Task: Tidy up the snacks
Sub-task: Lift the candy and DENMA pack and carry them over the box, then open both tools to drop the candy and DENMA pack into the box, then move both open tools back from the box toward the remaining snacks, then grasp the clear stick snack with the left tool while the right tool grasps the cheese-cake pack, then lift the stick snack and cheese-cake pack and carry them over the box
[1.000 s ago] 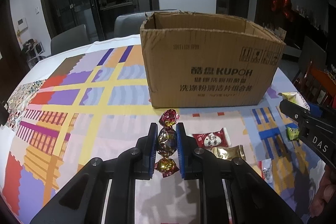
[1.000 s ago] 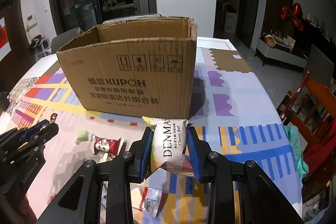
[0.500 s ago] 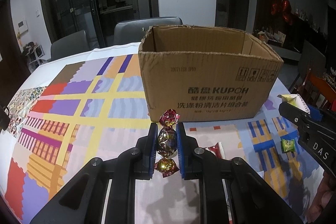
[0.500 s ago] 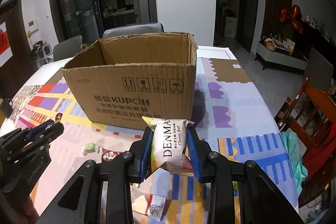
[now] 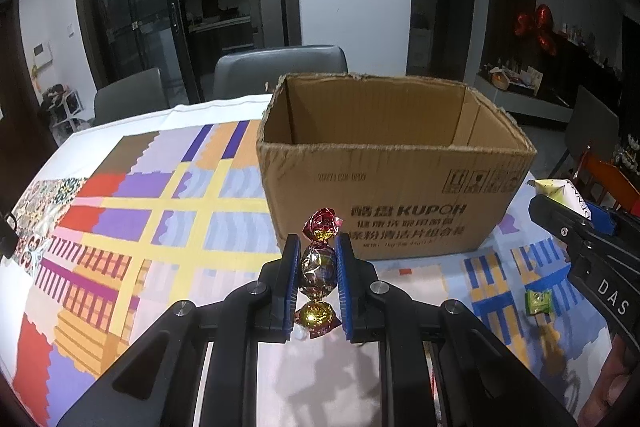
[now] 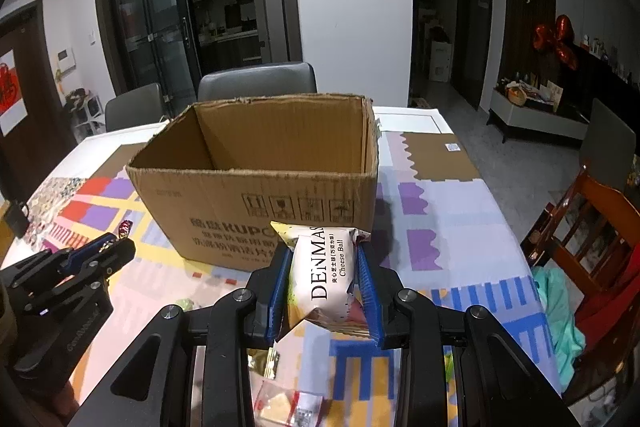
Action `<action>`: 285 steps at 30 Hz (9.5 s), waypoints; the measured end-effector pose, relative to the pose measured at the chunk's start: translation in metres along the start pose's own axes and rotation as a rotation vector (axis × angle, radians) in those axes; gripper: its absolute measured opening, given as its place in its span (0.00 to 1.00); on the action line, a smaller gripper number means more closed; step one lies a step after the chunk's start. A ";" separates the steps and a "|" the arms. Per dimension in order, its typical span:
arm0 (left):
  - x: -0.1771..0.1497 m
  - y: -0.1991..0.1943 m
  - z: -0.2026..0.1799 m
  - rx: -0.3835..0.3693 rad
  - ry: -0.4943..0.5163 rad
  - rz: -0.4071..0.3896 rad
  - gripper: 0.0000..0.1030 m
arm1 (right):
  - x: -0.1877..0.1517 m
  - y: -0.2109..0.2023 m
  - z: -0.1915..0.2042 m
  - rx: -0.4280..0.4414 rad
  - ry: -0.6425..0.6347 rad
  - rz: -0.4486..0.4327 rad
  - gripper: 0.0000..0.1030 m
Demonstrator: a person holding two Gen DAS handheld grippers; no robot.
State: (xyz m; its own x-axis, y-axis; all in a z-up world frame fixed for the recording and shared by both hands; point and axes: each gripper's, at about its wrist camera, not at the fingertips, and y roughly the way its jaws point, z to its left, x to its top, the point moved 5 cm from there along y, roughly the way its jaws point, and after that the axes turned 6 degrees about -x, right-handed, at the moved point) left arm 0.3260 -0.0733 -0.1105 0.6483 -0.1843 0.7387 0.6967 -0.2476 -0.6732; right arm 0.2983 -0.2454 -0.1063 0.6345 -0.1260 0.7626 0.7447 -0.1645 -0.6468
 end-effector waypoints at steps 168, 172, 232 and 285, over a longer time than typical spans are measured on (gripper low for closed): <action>-0.020 -0.072 -0.049 -0.002 0.000 -0.093 0.70 | -0.015 -0.071 -0.048 -0.086 0.029 -0.127 0.72; -0.036 -0.070 -0.048 0.025 -0.033 -0.072 0.69 | -0.025 -0.068 -0.048 -0.075 0.011 -0.114 0.72; -0.146 0.027 -0.081 0.121 -0.416 0.312 0.44 | -0.101 0.015 -0.046 0.175 -0.207 0.112 0.72; -0.161 0.002 -0.030 0.064 -0.346 0.294 0.18 | -0.138 0.038 0.043 0.242 -0.334 0.231 0.37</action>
State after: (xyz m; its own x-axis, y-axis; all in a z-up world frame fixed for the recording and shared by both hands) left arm 0.2141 -0.0723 -0.2295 0.8782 0.0928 0.4693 0.4784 -0.1714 -0.8613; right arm 0.2476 -0.1925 -0.2363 0.7915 0.1956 0.5791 0.5779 0.0689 -0.8132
